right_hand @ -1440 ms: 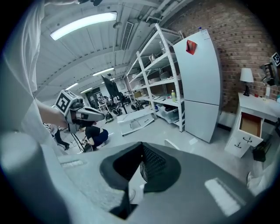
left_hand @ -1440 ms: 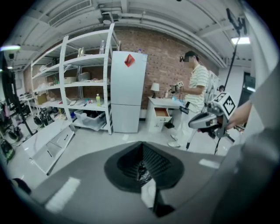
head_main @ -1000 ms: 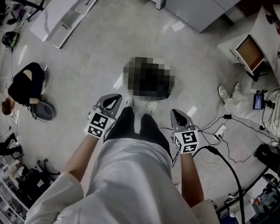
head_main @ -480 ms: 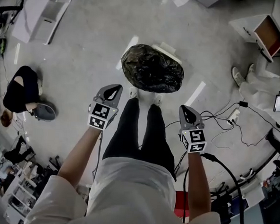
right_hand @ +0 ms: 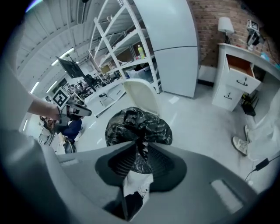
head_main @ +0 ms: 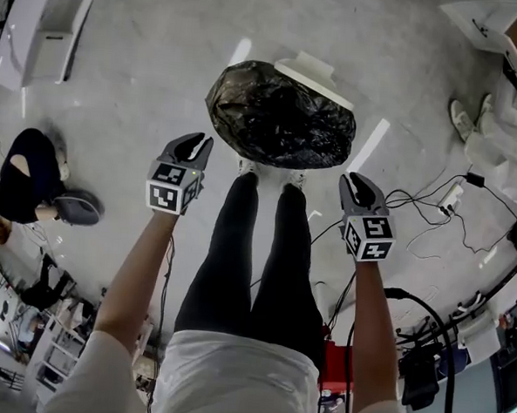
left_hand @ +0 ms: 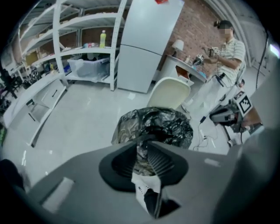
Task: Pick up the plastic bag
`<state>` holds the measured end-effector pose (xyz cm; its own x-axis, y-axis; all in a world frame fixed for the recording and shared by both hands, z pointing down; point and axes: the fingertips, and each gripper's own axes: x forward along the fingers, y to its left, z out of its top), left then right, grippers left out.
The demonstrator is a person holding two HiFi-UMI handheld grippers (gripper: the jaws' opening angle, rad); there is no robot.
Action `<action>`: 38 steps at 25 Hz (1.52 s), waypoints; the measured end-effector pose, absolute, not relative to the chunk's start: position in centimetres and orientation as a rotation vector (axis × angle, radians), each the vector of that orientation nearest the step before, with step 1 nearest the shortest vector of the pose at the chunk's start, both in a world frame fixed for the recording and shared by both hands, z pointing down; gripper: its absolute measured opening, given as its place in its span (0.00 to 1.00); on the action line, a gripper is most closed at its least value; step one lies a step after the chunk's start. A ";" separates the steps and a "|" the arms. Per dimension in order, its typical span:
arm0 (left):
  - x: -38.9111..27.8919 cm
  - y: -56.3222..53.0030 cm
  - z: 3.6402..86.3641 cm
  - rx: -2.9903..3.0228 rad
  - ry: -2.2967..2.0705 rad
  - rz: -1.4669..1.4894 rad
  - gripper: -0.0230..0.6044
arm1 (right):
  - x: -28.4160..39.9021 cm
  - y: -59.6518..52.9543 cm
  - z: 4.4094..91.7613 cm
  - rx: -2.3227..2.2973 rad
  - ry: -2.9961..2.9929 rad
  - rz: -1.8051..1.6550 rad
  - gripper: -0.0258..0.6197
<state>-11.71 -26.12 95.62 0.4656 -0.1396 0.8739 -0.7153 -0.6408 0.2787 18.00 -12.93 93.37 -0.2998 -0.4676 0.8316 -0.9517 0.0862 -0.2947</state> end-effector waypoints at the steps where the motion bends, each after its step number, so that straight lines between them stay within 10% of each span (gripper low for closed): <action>1: -12.0 -26.6 97.2 2.053 -0.711 1.144 0.18 | 18.3 -12.8 95.1 1.393 -1.808 1.170 0.19; 17: -14.0 -29.2 113.8 1.794 -0.677 0.967 0.60 | 19.8 -13.0 111.6 1.434 -1.766 1.684 0.50; 19: -13.7 -29.1 115.2 1.750 -0.688 0.951 0.50 | 19.2 -13.5 112.2 1.411 -1.790 1.713 0.48; 23: -13.5 -28.9 115.8 1.740 -0.767 1.024 0.04 | 19.3 -13.4 112.0 1.390 -1.790 1.663 0.05; 38: -13.6 -26.4 99.3 1.851 -0.819 0.951 0.04 | 18.9 -12.3 97.0 1.331 -1.881 1.384 0.04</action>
